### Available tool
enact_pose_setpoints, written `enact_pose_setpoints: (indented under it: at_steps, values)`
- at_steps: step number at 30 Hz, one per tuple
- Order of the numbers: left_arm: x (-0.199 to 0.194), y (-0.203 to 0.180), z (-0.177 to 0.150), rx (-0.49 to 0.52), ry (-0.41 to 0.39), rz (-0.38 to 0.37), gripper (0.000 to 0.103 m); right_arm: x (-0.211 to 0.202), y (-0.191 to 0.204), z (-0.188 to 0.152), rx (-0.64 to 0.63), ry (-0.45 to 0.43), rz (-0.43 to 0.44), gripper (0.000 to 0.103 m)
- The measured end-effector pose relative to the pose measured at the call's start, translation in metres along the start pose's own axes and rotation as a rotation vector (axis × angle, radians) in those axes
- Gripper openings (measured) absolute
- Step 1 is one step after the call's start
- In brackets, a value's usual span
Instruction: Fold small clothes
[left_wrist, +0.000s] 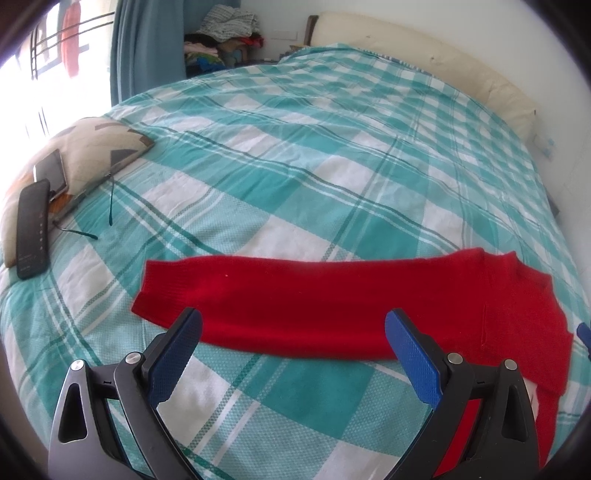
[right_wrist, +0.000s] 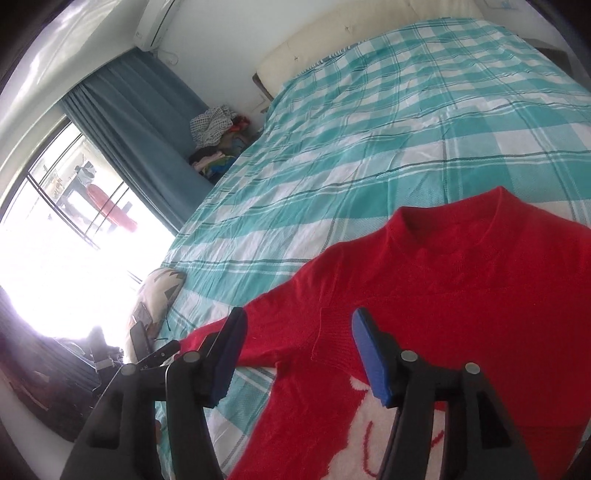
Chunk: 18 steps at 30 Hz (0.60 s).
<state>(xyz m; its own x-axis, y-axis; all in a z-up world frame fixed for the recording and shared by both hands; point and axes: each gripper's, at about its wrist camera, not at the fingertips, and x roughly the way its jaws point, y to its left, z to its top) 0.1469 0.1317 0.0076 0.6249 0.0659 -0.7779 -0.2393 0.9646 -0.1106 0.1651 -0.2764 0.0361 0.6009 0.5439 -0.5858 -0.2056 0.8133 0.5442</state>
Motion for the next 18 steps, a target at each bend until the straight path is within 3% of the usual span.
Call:
enact_pose_setpoints:
  at_steps: [6,10,15,18]
  values:
    - [0.007,-0.014,-0.017,0.081,0.073,-0.039,0.1,-0.072,-0.041,-0.04,-0.127,-0.038,-0.222,0.06]
    - [0.019,-0.03,-0.043,0.151,0.171,-0.066,0.1,-0.124,-0.084,-0.078,-0.108,-0.061,-0.349,0.06]
    - [0.036,-0.046,-0.074,0.224,0.263,-0.06,0.1,-0.179,-0.116,-0.11,-0.049,-0.17,-0.411,0.062]
    - [0.045,-0.049,-0.085,0.245,0.288,-0.024,0.102,-0.192,-0.123,-0.106,0.051,-0.195,-0.416,0.064]
